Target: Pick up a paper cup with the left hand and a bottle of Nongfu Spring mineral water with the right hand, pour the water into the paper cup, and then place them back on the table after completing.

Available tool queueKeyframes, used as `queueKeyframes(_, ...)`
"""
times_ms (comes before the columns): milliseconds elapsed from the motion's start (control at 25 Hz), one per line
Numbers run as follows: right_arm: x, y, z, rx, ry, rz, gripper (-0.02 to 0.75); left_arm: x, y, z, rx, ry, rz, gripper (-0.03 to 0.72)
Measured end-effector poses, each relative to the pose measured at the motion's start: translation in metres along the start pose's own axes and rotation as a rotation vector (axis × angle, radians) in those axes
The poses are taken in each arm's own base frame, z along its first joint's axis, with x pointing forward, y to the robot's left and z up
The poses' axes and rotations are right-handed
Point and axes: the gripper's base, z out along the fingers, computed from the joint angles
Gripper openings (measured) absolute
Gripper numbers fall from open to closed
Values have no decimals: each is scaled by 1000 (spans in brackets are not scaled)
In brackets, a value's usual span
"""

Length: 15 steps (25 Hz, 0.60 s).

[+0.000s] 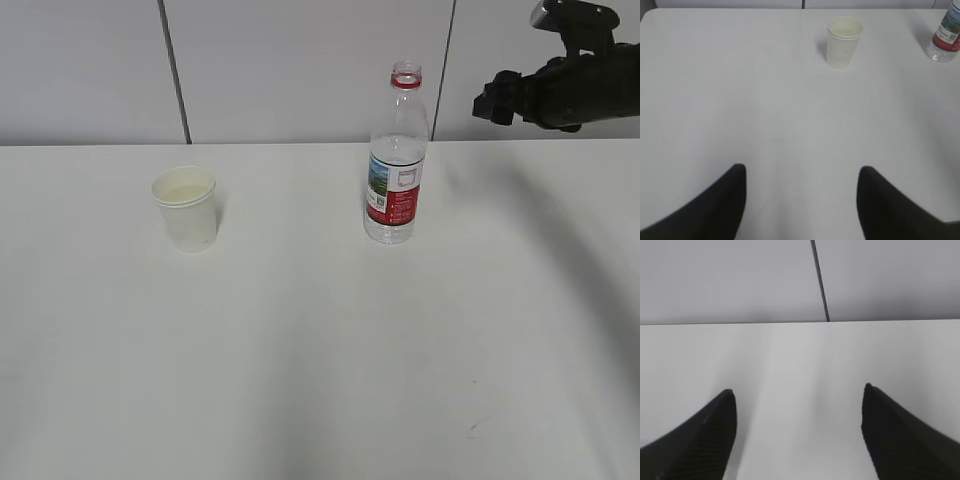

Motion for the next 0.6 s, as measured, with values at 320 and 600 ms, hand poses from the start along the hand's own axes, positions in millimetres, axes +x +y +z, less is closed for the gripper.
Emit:
queueKeyframes(320, 0, 0, 0, -5, 1, -66, 573, 0, 0, 0, 0, -1, 0, 434)
queueKeyframes(600, -9, -2, -14, 51, -37, -109, 573, 0, 0, 0, 0, -1, 0, 428)
